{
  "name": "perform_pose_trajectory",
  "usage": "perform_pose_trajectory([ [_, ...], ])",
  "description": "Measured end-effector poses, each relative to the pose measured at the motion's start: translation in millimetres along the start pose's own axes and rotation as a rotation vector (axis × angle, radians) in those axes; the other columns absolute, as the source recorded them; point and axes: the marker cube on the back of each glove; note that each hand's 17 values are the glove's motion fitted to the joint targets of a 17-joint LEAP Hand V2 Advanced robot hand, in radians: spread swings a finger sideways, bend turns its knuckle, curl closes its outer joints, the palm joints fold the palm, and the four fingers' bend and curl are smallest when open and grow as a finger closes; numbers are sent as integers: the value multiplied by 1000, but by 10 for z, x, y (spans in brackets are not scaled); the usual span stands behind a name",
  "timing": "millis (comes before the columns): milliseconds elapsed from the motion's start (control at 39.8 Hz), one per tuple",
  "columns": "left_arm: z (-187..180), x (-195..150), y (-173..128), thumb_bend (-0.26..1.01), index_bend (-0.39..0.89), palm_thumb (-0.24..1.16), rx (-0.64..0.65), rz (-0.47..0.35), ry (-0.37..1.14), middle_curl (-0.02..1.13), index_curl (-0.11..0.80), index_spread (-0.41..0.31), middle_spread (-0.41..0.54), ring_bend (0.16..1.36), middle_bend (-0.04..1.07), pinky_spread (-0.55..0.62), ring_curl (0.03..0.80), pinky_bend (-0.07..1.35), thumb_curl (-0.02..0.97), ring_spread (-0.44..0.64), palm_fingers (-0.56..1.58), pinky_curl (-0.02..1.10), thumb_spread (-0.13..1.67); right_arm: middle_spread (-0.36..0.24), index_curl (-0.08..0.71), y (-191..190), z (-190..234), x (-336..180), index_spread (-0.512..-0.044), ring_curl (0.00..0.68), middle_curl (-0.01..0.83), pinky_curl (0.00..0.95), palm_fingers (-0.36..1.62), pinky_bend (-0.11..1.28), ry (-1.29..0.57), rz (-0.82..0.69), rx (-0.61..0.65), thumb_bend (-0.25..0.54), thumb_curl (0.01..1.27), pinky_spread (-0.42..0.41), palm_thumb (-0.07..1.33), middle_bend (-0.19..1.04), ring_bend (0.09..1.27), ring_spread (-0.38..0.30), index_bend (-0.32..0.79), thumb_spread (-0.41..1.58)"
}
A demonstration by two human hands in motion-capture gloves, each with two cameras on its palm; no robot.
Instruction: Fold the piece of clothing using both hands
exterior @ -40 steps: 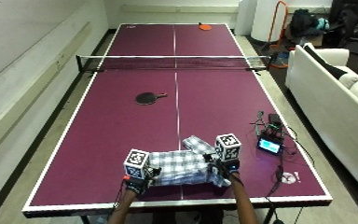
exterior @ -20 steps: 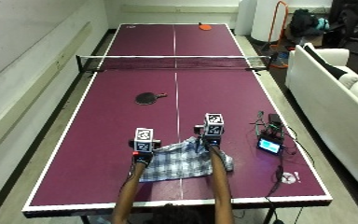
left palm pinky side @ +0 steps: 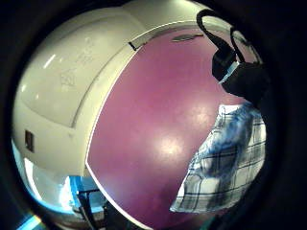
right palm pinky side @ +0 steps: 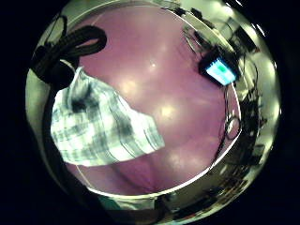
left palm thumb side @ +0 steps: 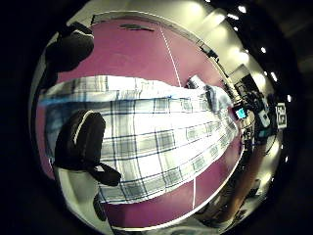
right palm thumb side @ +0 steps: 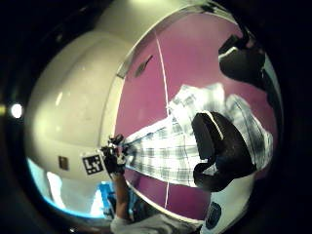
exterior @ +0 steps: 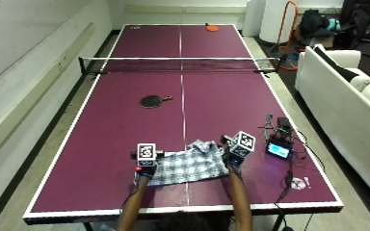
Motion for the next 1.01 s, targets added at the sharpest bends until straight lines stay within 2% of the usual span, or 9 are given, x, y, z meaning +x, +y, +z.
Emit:
perform_pose_trajectory([
  [126,54,14,235,-9,105,617,-56,21,-18,463,395,-235,-278,619,220,-125,424,356,256,-270,785,446,1223,-239,361,323,90,445,-342,386,405,408,878,538,58,220,-65,-35,271,-171,793,262,492,-227,114,1140],
  [276,235,152,528,-17,142,625,-273,118,47,417,383,-217,-243,542,153,-77,388,354,262,-209,736,441,1203,-160,313,579,305,644,-327,371,389,412,691,562,108,333,-202,-63,235,-63,635,190,451,-137,49,1204],
  [427,398,294,741,-99,135,325,-533,176,108,396,384,-170,-141,507,110,104,390,328,189,-62,462,446,1245,-97,218,616,472,671,-304,404,366,405,641,616,279,359,-228,-48,210,-10,504,156,649,-118,-33,1231],
  [452,408,310,751,-96,138,282,-546,174,114,389,383,-164,-125,506,112,128,386,330,178,-39,445,443,1250,-87,216,623,480,654,-303,377,364,407,591,640,302,357,-229,-39,211,6,499,163,583,-97,9,1235],
  [477,417,323,759,-31,171,358,-557,170,117,397,389,-174,-148,505,166,121,381,312,198,-56,543,434,1251,-90,200,630,486,635,-300,418,368,402,646,626,336,356,-227,-40,208,-1,485,178,689,-121,-25,1236],
  [503,426,336,768,-102,116,211,-569,165,116,359,369,-153,-99,497,94,166,361,328,162,-3,421,424,1254,-97,182,634,491,618,-304,421,376,394,706,611,382,358,-218,-27,211,-14,493,212,730,-132,-36,1239],
  [653,431,431,791,-48,127,62,-602,171,112,342,354,-119,-32,523,137,269,359,359,136,100,352,419,1271,-155,152,581,456,552,-308,412,416,373,1025,619,513,349,-141,41,245,-164,639,337,736,-197,36,1257],
  [829,419,492,866,-18,138,19,-689,189,144,327,342,-102,-2,544,156,324,349,374,133,150,344,407,1302,-213,223,561,261,495,-310,451,454,394,1236,569,232,363,-215,106,287,-278,826,393,743,-228,148,1222],
  [1005,292,433,714,-7,144,10,-640,181,153,321,339,-103,8,558,161,344,347,383,140,170,349,400,1323,-237,254,327,-217,78,-312,475,473,406,1260,569,-324,283,-55,128,323,-321,954,419,776,-236,134,1149],
])
